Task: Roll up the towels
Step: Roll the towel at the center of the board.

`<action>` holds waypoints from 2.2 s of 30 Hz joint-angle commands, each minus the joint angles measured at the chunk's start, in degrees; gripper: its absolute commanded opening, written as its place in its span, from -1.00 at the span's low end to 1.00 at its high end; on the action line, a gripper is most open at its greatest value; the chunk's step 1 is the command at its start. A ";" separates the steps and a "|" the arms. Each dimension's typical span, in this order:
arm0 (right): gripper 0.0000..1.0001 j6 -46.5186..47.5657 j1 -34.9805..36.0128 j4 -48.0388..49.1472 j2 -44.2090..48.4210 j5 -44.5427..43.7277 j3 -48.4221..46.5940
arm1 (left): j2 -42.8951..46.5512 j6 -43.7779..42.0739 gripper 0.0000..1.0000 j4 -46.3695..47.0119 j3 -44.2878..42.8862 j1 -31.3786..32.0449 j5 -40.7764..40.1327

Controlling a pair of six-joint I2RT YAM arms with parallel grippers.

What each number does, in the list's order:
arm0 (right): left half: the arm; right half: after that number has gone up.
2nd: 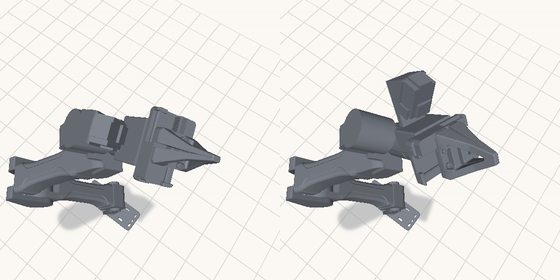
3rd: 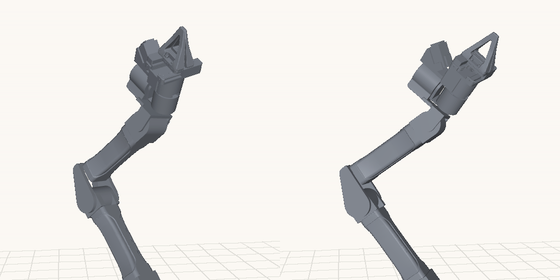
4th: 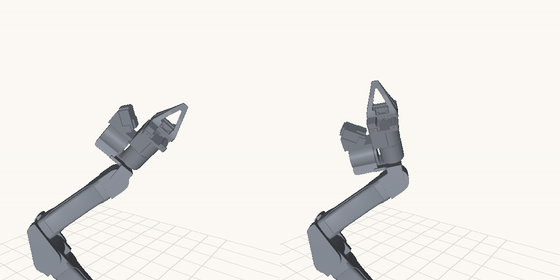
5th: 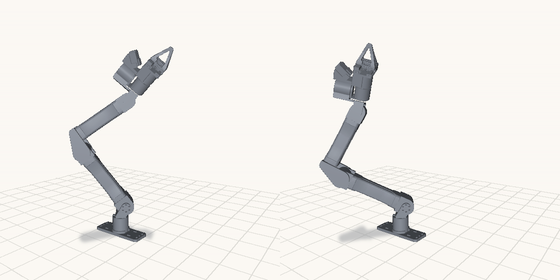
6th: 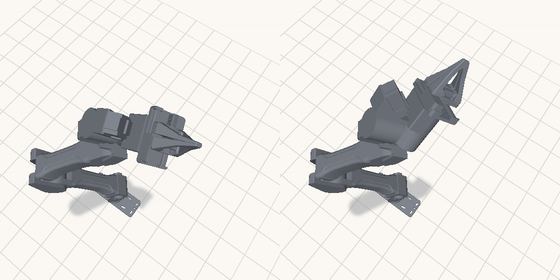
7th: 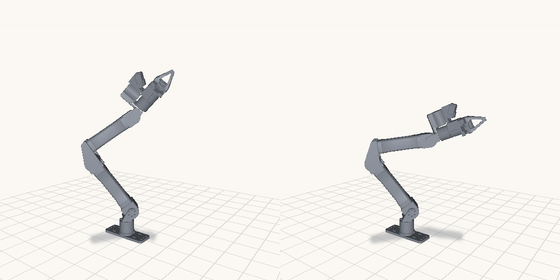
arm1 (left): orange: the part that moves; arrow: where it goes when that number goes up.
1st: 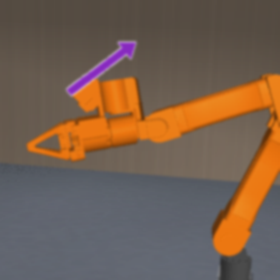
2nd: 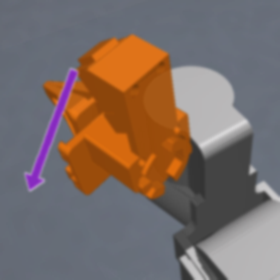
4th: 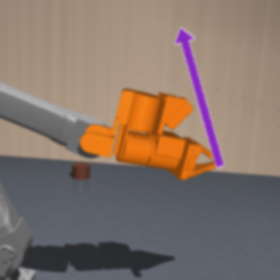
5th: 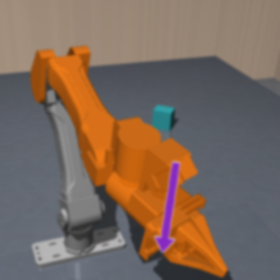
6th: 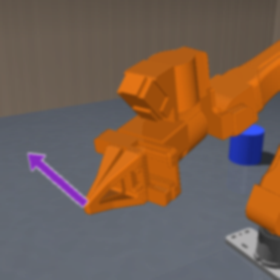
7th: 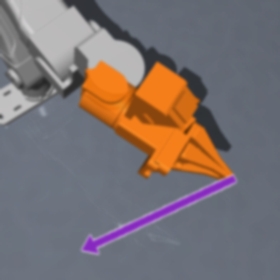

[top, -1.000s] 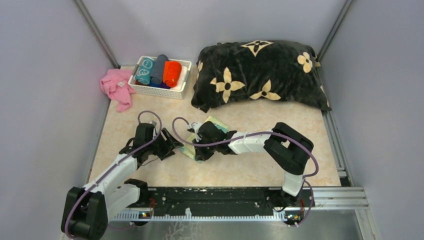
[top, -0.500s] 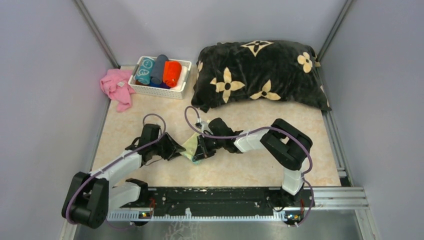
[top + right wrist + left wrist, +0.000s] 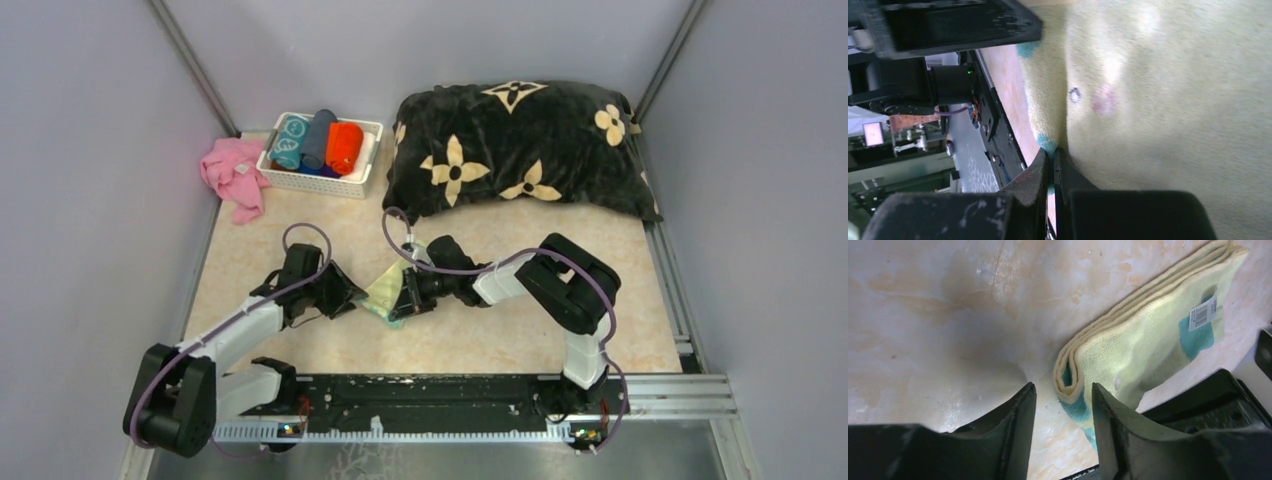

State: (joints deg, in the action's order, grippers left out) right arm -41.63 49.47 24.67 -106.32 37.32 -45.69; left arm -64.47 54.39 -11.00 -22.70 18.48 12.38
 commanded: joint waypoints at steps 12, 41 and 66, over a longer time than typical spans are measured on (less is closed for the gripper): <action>-1.00 -12.35 -5.03 15.96 -7.23 6.20 4.76 | 14.96 -5.00 0.15 -9.12 2.03 0.10 2.18; -0.42 17.34 0.27 -33.10 11.96 -17.72 -11.07 | -10.25 -1.12 -0.15 12.44 3.95 1.24 5.42; -0.30 34.23 21.98 -41.71 2.73 -54.86 -23.17 | -10.60 0.50 -0.18 10.92 4.94 1.38 3.50</action>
State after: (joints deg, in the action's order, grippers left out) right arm -9.85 69.93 -16.93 -102.85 -11.42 -65.01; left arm -74.13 56.47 5.54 -19.99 19.64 21.28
